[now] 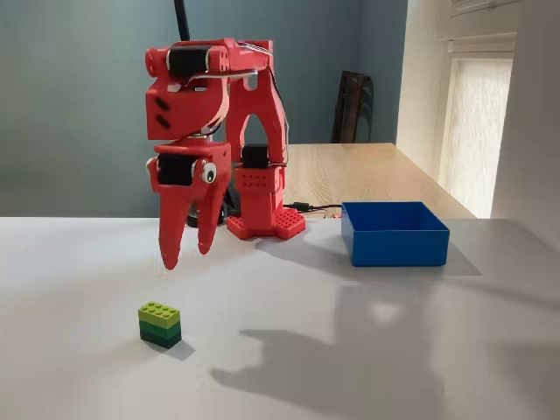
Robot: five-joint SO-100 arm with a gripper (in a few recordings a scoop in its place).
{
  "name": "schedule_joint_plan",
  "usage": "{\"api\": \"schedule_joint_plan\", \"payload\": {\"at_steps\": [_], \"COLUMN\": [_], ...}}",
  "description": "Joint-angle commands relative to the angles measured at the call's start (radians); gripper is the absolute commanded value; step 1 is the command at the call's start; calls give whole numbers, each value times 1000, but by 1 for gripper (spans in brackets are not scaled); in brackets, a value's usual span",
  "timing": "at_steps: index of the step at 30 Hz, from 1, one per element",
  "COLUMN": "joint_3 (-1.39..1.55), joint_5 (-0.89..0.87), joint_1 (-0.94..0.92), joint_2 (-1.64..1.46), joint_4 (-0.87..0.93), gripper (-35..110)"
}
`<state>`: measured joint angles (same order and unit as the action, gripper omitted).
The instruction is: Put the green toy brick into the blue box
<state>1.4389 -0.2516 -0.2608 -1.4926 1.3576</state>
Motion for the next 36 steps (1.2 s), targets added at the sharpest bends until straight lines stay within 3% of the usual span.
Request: {"api": "schedule_joint_plan", "payload": {"at_steps": [1,21,30,36], "joint_3": [-114,-272,-261,-244], "joint_5": [-26,-37,-32,-31], "joint_1": [-3,-84,-86,-81], "joint_2": [41,368,390,380], "joint_4": [11,-123,-152,-152], "gripper": [28,23,0,0]}}
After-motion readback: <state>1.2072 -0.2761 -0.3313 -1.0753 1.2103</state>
